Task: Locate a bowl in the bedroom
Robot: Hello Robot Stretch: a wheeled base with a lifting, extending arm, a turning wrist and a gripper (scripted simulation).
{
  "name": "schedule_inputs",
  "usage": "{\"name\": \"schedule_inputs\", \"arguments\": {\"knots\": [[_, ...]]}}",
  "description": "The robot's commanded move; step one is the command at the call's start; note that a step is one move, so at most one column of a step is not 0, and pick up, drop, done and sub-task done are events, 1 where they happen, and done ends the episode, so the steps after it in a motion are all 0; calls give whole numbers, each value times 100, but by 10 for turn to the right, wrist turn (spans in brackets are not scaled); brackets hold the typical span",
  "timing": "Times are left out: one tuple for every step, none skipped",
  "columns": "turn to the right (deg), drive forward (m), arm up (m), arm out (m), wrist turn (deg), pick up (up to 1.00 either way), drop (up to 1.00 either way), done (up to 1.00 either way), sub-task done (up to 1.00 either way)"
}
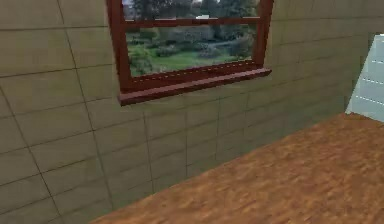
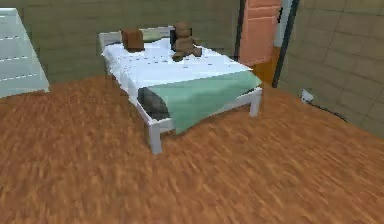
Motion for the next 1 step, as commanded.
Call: {"name": "schedule_inputs", "arguments": {"knots": [[450,0,0,0,0,0,0,0,0]]}}
